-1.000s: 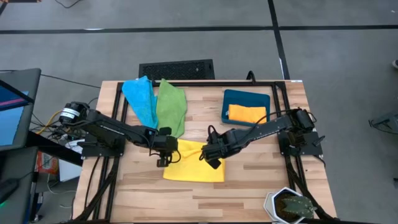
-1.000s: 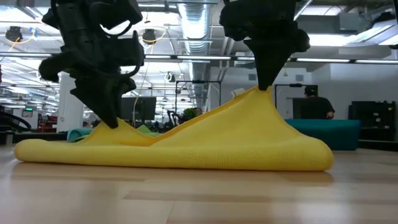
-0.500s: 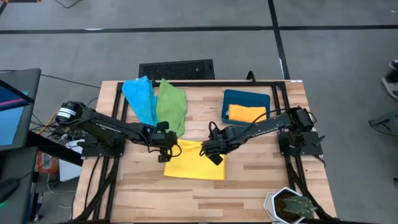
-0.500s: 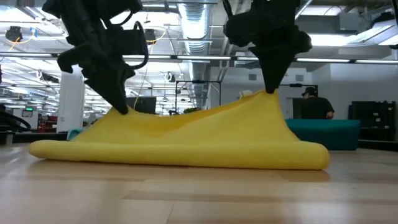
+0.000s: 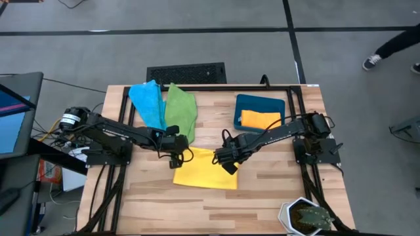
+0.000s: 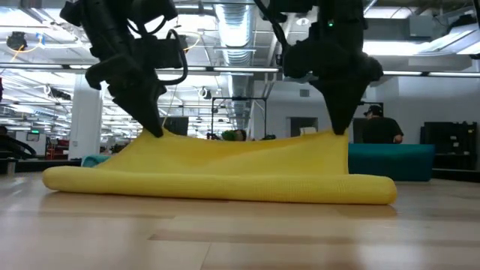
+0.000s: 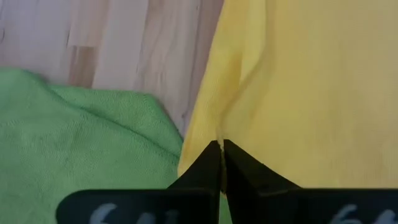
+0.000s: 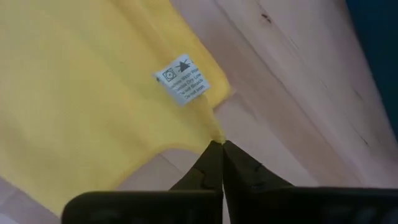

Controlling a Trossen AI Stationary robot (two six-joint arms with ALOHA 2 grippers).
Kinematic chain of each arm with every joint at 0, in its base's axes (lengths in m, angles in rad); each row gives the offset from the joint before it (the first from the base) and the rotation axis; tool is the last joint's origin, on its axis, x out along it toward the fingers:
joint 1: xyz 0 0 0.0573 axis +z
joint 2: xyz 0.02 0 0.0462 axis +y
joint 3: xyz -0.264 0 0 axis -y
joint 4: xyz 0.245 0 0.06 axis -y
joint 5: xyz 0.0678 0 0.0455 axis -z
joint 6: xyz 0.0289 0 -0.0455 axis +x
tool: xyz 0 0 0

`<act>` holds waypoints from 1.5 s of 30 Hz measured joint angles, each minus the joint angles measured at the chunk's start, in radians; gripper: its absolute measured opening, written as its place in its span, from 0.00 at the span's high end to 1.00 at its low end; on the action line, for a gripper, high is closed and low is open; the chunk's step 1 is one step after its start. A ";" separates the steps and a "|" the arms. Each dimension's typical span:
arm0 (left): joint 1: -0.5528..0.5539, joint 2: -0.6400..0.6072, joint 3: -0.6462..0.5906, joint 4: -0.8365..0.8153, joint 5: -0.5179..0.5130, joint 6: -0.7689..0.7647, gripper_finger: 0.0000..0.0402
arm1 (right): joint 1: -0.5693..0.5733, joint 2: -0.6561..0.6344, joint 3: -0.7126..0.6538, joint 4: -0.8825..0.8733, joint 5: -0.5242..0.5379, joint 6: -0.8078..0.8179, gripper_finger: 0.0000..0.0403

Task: Fold microfiber towels
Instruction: Fold the yellow microfiber cloth

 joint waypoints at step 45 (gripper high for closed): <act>-0.366 -0.154 -0.269 0.550 -0.110 -0.367 0.81 | 0.366 0.099 -0.001 0.293 0.236 0.097 0.70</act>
